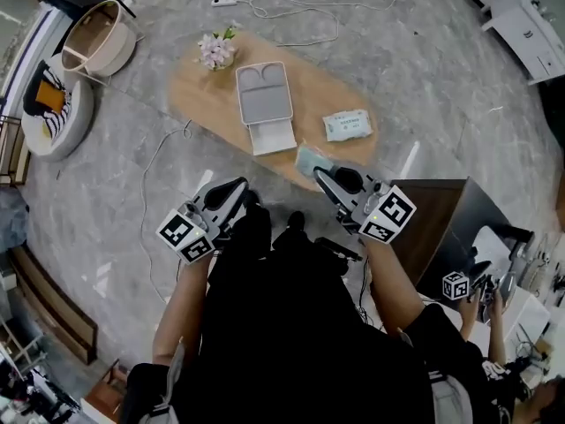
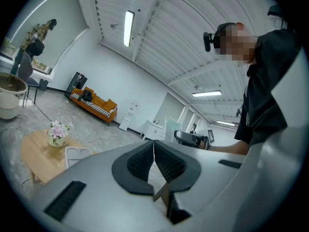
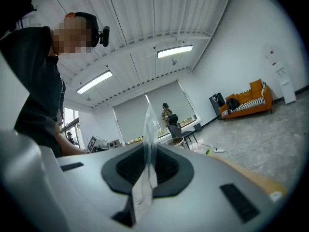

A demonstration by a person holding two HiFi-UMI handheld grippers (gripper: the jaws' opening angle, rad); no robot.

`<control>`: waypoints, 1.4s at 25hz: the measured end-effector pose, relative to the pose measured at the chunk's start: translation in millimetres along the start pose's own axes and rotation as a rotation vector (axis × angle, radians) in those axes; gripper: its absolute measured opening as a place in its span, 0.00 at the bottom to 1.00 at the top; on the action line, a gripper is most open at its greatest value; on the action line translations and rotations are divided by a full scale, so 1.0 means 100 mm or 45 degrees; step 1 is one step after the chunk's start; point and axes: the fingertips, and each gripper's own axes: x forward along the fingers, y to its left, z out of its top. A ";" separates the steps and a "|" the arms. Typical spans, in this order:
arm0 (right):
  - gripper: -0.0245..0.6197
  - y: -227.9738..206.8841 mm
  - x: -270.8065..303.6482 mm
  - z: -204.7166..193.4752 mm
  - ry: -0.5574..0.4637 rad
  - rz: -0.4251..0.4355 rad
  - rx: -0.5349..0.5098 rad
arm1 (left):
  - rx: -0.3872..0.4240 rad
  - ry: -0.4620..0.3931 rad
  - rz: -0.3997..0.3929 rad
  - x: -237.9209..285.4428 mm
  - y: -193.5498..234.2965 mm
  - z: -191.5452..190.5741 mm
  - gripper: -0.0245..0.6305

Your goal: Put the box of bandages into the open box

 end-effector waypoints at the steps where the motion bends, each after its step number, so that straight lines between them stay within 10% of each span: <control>1: 0.09 -0.06 0.10 -0.03 0.017 0.005 0.009 | -0.019 -0.007 0.016 -0.02 0.11 0.00 0.07; 23: 0.09 -1.66 1.68 -1.81 0.587 -0.152 0.244 | -0.401 0.064 0.010 0.28 2.57 -0.83 0.07; 35: 0.09 -2.30 1.86 -3.11 1.083 0.134 0.107 | -0.565 0.081 0.189 0.58 3.02 -1.68 0.07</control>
